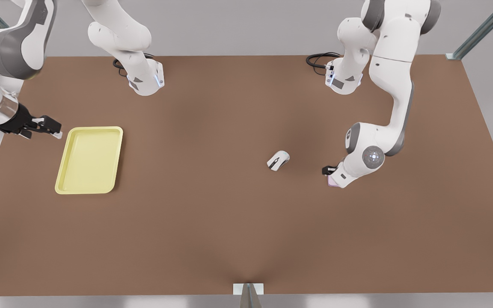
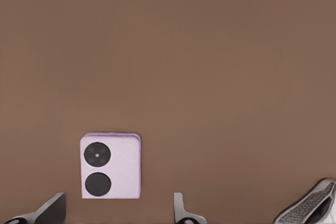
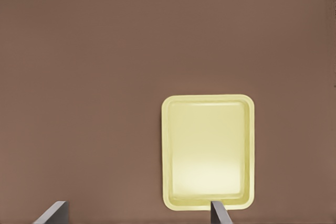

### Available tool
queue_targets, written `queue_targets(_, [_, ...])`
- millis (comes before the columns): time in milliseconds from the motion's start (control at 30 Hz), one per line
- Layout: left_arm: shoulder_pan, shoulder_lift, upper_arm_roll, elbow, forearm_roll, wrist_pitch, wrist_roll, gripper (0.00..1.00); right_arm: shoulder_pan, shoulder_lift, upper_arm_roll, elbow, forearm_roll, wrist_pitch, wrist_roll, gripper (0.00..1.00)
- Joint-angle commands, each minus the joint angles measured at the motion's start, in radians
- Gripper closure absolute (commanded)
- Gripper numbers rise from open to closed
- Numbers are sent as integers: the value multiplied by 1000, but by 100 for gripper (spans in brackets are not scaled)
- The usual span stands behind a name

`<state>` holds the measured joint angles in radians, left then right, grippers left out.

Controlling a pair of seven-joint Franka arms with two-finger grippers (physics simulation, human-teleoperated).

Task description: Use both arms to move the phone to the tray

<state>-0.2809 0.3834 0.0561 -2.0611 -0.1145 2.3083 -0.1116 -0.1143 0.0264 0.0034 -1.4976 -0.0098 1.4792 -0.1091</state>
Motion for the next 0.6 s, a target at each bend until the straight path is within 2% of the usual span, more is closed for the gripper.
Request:
queue_targets(0, [0, 11, 7, -30, -4, 217, -83, 0, 28, 0, 1, 0, 1, 1, -15, 0])
queue_targets(333, [-1, 112, 38, -67, 1, 309, 13, 0, 13, 15, -19, 73, 5, -8, -15, 0])
queue_targets(567, [-4, 114, 36, -80, 2, 306, 13, 0, 27, 29, -16, 76, 14, -17, -15, 0])
